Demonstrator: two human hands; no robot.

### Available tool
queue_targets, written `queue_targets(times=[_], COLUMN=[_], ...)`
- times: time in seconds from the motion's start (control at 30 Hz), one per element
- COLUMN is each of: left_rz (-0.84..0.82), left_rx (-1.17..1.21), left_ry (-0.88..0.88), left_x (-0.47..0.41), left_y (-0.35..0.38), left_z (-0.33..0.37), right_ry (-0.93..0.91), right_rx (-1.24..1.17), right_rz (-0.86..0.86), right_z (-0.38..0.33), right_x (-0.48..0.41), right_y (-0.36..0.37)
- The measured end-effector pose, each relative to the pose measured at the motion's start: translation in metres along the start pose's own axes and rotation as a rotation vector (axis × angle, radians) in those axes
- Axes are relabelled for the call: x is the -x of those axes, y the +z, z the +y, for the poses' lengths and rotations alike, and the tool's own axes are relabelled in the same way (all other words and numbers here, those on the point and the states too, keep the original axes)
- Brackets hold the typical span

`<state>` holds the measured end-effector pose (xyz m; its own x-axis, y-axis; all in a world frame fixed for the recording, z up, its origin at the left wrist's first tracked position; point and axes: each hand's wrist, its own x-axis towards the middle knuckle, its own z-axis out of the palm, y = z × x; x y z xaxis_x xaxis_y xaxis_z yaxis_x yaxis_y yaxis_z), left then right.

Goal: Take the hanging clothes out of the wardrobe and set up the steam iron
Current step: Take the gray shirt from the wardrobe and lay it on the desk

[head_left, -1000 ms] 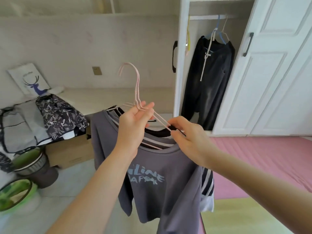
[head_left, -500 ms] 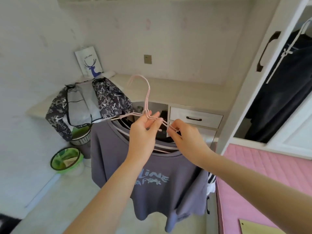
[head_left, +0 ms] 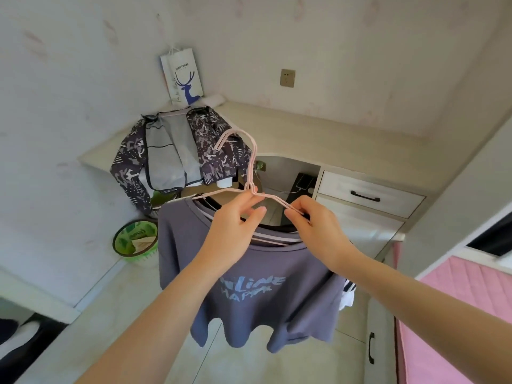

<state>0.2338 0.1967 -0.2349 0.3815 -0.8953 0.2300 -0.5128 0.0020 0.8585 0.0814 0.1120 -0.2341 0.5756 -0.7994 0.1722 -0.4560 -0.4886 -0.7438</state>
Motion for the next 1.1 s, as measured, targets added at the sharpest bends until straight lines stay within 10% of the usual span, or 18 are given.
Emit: queue_targets(times=[0.47,0.7,1.1], left_rz=[0.404,0.136,0.443], left_rx=[-0.218,-0.332,-0.260], left_ry=[-0.005,-0.104,-0.163], left_x=[-0.092,-0.163,-0.246], left_y=[-0.076,-0.089,-0.121], left_z=[-0.092,-0.135,-0.156], right_ry=[-0.069,-0.141,-0.326], right_rx=[0.005,-0.035,0.058], right_rz=[-0.105,-0.200,-0.222], right_z=[0.029,0.044,0.037], right_x=[-0.140,-0.230,-0.364], right_y=[0.024,0.020,0.036])
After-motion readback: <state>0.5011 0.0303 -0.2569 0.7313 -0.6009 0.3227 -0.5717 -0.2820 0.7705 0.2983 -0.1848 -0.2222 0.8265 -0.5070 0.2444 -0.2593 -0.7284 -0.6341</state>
